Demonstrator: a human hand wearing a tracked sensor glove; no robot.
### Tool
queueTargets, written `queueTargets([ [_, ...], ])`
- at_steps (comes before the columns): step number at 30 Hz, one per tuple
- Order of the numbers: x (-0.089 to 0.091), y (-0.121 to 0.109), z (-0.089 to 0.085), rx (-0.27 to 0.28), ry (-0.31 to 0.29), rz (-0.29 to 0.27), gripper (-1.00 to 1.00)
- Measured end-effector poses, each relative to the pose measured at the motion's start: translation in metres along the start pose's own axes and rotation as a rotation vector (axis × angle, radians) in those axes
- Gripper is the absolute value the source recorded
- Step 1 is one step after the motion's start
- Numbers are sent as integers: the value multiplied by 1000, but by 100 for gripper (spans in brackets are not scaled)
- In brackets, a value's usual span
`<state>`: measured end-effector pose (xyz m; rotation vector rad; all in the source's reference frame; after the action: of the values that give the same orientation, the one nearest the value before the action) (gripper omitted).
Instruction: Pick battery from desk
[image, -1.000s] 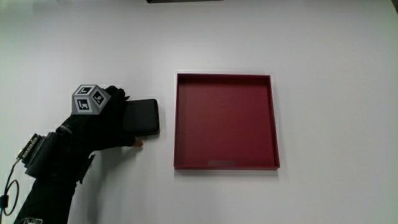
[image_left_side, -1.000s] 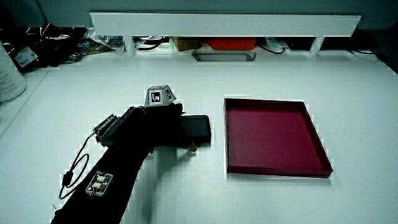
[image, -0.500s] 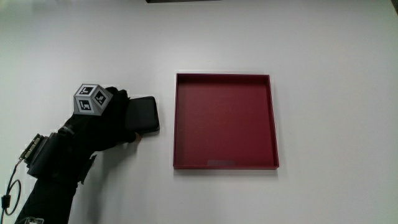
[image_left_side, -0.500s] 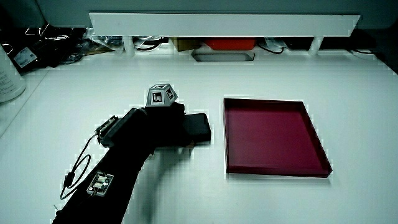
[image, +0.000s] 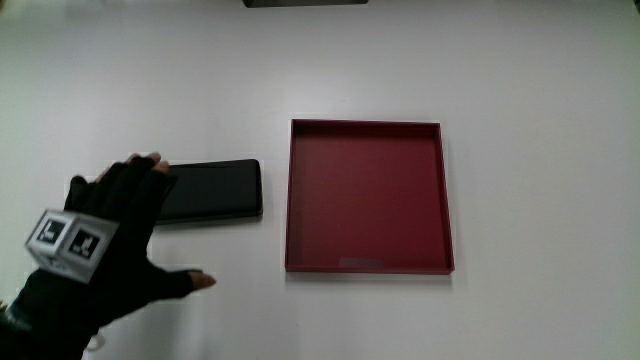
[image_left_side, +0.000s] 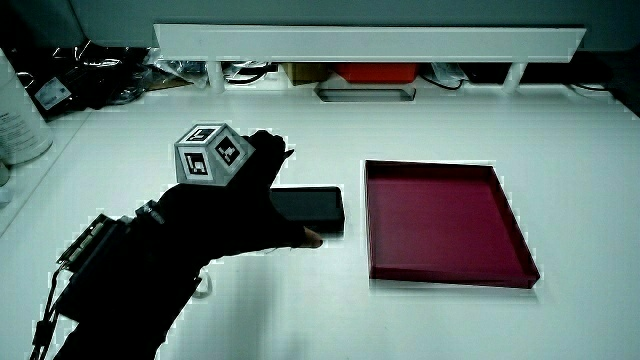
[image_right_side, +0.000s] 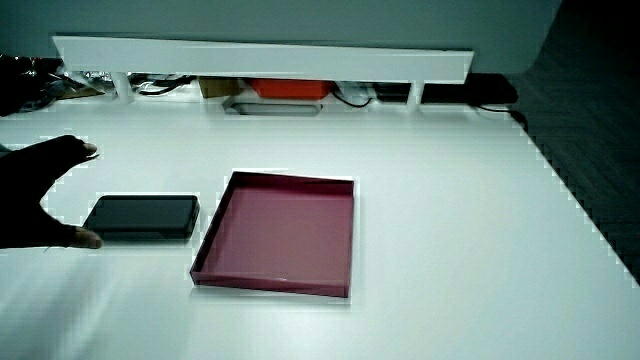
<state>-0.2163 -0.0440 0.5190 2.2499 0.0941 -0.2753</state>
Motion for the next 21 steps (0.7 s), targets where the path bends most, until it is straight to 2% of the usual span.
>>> queueTargets([
  [2, 4, -3, 2, 19, 27, -4, 18],
  [5, 5, -2, 1, 45, 13, -17, 35],
  [6, 7, -2, 1, 59, 32, -33, 41],
  [9, 8, -3, 2, 73, 40, -41, 59],
  [16, 4, -4, 1, 115, 17, -75, 100],
  [18, 4, -4, 2, 131, 15, -100, 100],
  [21, 5, -8, 3, 154, 12, -104, 100],
])
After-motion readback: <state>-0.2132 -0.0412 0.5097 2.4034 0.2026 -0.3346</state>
